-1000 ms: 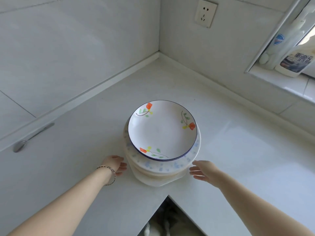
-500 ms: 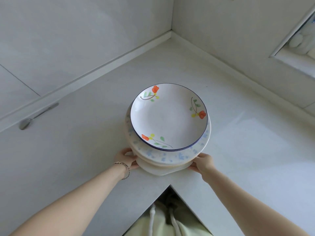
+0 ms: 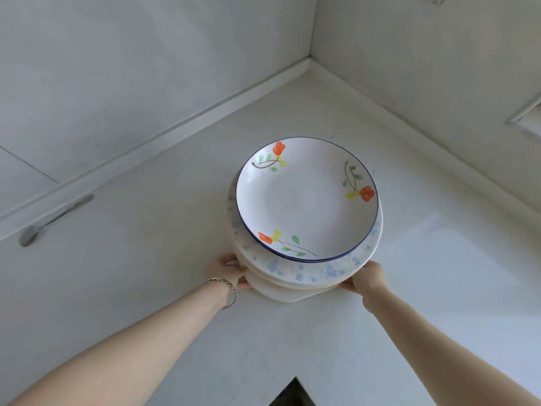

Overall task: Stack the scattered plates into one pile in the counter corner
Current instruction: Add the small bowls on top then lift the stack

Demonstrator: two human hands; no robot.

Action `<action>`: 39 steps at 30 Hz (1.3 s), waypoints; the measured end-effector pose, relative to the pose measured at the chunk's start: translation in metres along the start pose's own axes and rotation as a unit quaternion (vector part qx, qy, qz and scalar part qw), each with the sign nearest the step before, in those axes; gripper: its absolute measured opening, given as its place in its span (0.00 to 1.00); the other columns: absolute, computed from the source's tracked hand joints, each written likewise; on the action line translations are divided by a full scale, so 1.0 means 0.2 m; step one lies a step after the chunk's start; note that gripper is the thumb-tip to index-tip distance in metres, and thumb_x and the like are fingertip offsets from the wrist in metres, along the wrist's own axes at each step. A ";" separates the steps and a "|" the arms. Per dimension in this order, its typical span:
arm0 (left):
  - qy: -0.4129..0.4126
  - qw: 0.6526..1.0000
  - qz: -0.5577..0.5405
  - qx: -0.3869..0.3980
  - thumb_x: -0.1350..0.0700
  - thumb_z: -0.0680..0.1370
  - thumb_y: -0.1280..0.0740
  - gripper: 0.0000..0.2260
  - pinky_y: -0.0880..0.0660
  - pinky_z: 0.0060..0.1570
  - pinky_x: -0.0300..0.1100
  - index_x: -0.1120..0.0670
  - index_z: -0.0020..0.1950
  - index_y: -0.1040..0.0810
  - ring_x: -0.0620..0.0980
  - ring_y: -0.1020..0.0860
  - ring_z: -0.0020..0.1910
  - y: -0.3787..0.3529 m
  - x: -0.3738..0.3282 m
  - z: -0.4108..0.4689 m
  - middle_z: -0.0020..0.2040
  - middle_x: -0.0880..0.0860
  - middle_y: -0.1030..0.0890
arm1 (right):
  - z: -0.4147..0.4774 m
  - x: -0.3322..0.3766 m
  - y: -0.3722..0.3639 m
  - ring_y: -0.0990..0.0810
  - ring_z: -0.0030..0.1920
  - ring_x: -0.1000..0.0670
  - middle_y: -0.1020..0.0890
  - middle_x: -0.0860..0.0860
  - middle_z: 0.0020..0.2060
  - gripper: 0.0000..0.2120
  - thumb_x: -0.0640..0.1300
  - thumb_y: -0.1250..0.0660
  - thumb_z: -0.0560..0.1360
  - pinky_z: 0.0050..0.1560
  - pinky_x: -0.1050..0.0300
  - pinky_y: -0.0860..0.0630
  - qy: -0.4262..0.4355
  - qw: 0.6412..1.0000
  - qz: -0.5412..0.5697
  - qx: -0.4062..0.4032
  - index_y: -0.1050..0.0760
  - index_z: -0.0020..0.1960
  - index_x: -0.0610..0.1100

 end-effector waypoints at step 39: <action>-0.037 0.993 -0.113 -0.024 0.76 0.76 0.42 0.15 0.26 0.44 0.52 0.67 0.61 0.26 0.61 0.25 0.48 -0.76 -1.19 1.05 0.56 0.68 0.23 | 1.18 1.13 -0.36 0.20 0.33 0.45 0.21 0.43 0.35 0.11 0.37 0.40 0.79 0.26 0.56 0.20 0.015 0.986 0.161 -0.038 0.28 0.38 0.38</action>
Point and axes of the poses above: each hand's wrist, its own z-axis towards the middle knuckle, its own y-axis out of the back of the hand, x = y × z, the point moved 9 cm from there along z, towards the middle knuckle
